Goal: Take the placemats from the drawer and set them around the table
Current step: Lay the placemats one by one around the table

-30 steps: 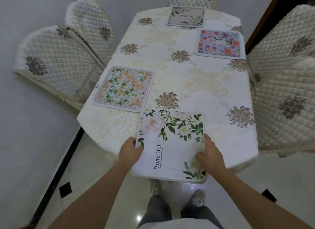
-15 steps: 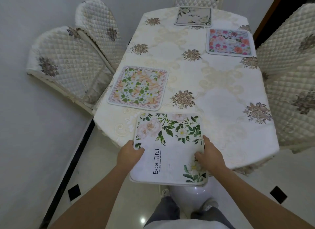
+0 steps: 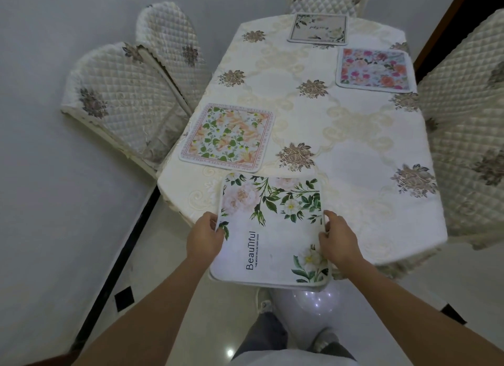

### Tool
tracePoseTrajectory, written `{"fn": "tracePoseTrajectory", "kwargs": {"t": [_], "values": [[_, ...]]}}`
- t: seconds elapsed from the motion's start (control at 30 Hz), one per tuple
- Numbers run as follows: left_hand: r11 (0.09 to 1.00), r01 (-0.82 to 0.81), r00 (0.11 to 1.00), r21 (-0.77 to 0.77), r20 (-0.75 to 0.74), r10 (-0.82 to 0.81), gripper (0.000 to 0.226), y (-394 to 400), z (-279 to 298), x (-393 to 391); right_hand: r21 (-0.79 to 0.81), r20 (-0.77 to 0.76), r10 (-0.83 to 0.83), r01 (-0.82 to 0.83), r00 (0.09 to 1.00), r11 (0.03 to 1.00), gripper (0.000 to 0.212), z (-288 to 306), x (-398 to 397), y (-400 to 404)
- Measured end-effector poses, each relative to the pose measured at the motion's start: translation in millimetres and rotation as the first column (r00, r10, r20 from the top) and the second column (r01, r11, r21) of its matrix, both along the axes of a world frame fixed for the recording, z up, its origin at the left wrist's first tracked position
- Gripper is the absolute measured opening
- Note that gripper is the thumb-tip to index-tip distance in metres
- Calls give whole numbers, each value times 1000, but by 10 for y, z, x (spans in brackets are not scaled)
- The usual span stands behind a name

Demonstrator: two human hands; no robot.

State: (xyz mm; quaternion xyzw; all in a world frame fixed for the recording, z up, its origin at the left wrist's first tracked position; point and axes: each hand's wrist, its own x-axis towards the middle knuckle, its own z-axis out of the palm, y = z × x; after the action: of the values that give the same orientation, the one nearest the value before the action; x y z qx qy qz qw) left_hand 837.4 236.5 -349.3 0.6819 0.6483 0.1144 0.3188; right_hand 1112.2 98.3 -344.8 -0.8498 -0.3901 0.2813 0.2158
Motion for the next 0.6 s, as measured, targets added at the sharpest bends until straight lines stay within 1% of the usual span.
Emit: {"fn": "tracePoseTrajectory", "kwargs": {"t": [0.17,0.27,0.5,0.6], "values": [[998,34,999,47,30,-35,15,-61,200,209,116,18,8,-10,1000,993,53,168,233,-67],[996,36,996,86,76,-42,16,-48,378,428,168,28,-11,6,1000,986,54,310,485,-107],[982,88,980,165,160,-115,11,-106,799,1247,297,88,-80,51,993,953,54,717,1219,-373],[973,108,976,202,166,-143,13,-167,910,1561,339,87,-109,74,990,938,50,864,1464,-547]]}}
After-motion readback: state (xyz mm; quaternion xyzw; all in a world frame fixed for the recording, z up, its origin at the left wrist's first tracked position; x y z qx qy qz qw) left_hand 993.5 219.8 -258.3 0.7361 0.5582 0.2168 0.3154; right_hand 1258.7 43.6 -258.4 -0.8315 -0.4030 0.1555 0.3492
